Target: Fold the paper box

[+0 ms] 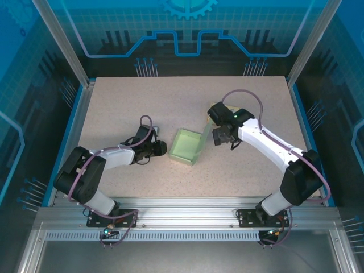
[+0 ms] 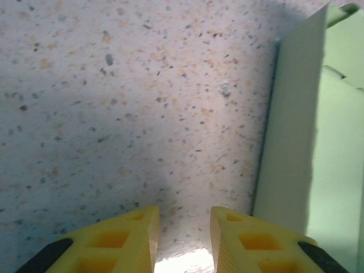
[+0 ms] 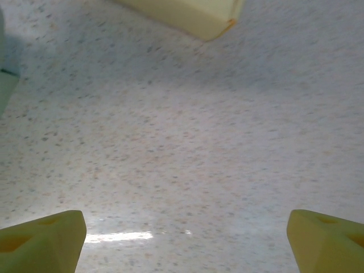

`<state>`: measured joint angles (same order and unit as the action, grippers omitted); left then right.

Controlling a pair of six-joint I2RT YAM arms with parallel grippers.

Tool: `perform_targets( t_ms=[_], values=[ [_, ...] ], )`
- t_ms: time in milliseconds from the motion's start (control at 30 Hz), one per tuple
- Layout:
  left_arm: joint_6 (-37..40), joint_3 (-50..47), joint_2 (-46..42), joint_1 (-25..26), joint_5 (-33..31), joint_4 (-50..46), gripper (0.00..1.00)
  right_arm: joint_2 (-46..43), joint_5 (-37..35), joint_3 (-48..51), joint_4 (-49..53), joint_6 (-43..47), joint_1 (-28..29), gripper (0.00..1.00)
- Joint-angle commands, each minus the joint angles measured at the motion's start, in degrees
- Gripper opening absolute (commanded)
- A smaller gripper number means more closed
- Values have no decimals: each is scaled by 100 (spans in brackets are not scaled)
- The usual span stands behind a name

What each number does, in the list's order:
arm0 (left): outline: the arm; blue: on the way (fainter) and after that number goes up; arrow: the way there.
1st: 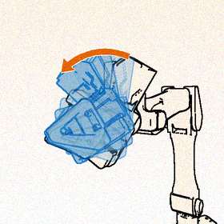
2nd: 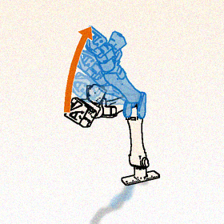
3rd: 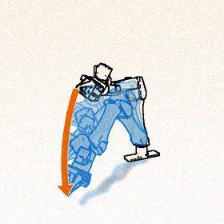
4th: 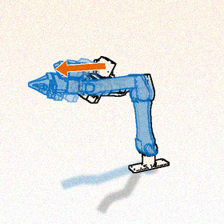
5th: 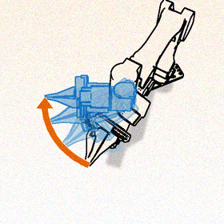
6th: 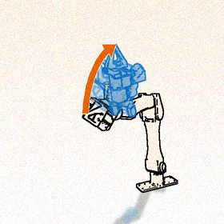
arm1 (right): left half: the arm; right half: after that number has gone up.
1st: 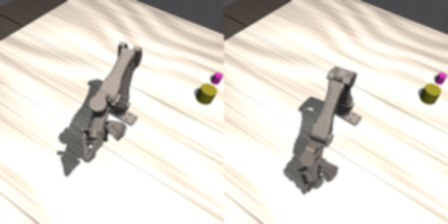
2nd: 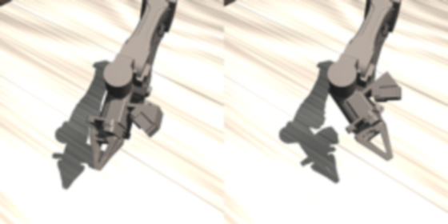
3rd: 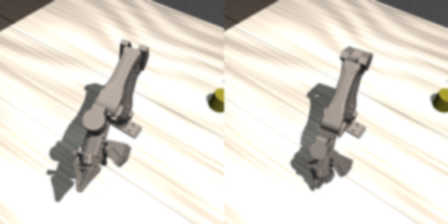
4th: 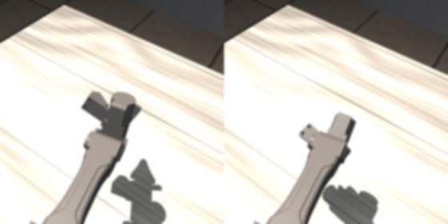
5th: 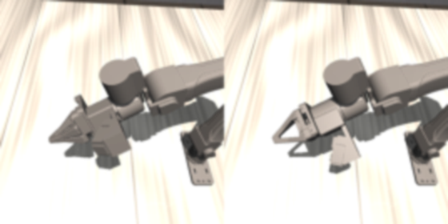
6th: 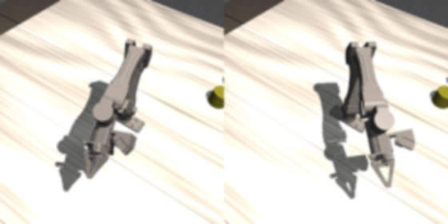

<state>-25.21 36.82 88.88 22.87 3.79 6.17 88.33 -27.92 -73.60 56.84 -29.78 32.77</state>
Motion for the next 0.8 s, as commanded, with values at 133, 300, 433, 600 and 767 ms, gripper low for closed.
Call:
perform_targets(
  t_ms=[133,300,433,600,767],
  values=[
    [-433,-364,-204,450,465,391,32,995,1017,-215,-1750,556,-190,92],
    [-910,-615,-350,1089,461,1009,32,1770,1599,-867,-2073,1193,-470,91],
    [-1103,-577,-219,1805,330,1548,34,2227,1606,-1625,-1728,1385,-710,91],
    [-1314,-574,295,2208,517,2654,36,2105,992,-2022,-1073,1209,-1163,91],
    [-1105,-941,-396,2185,-202,2834,38,1008,253,-1257,-651,820,-1549,92]
  ],
)
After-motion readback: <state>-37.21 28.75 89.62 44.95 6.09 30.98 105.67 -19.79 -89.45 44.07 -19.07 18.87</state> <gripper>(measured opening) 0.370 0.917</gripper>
